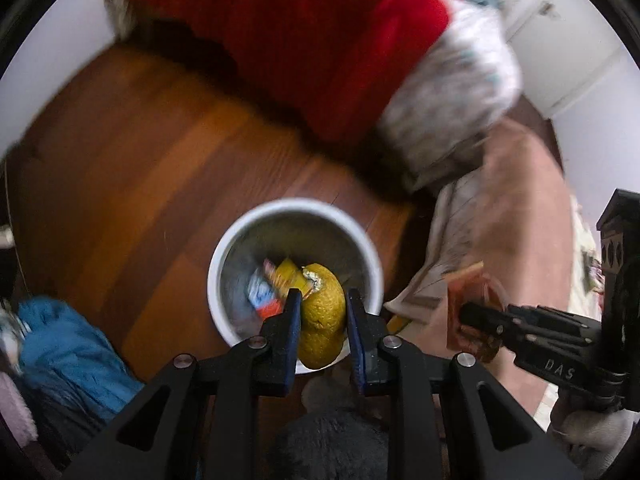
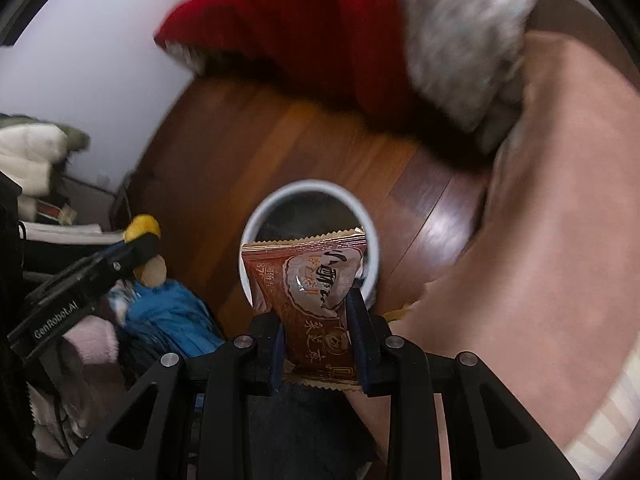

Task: Collect trash
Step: 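Carry both items to the white bin and open both tools to drop them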

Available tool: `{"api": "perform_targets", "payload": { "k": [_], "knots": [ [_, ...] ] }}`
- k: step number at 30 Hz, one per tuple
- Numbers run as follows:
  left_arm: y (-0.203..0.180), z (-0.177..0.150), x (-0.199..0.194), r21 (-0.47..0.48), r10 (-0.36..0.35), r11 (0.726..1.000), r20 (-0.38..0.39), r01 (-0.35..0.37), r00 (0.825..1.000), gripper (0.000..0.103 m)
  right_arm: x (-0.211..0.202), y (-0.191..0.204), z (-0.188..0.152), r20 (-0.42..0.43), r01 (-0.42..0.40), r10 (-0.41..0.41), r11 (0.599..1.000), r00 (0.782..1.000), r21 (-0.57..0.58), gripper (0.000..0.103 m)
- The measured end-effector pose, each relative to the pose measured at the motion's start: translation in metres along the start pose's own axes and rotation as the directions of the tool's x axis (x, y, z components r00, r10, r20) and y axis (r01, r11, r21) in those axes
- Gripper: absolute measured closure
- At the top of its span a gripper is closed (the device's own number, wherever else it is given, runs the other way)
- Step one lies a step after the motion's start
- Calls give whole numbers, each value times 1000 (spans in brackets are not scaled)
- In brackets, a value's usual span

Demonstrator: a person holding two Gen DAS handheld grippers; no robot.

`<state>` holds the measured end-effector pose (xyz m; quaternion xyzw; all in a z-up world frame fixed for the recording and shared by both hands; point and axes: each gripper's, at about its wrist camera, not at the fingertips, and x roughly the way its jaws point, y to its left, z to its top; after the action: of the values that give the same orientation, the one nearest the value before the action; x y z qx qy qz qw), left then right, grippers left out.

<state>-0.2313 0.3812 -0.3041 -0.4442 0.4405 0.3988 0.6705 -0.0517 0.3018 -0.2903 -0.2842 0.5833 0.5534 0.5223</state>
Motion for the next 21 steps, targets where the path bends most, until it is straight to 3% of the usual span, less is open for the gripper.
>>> {"api": "perform_targets", "payload": {
  "k": [4, 7, 8, 9, 11, 16, 19, 21],
  "knots": [
    [26, 6, 42, -73, -33, 997, -79, 27, 996, 80, 70, 9, 20, -99, 42, -41, 999, 994, 6, 74],
    [38, 14, 58, -103, -16, 995, -106, 5, 994, 76, 104, 9, 34, -145, 68, -68, 998, 987, -7, 73],
    [42, 16, 63, -116, -13, 993, -112, 0, 994, 64, 112, 6, 36, -153, 78, -78, 997, 985, -8, 73],
    [46, 17, 65, -130, -10, 991, -112, -5, 994, 37, 121, 4, 40, -164, 81, -82, 997, 983, -12, 73],
    [53, 17, 66, -156, -3, 988, -98, -12, 995, 5, 143, -1, 47, -202, 74, -77, 997, 976, -22, 67],
    [70, 10, 58, -158, 66, 984, -90, -80, 994, 3, 167, -7, 54, -212, 85, -92, 996, 973, -40, 17],
    [72, 4, 55, -159, 103, 981, -73, -113, 992, 3, 171, -9, 57, -222, 93, -101, 995, 970, -46, 0],
    [73, 1, 51, -160, 129, 978, -55, -136, 990, 3, 168, -9, 56, -213, 109, -118, 993, 970, -53, 0]
  ]
}}
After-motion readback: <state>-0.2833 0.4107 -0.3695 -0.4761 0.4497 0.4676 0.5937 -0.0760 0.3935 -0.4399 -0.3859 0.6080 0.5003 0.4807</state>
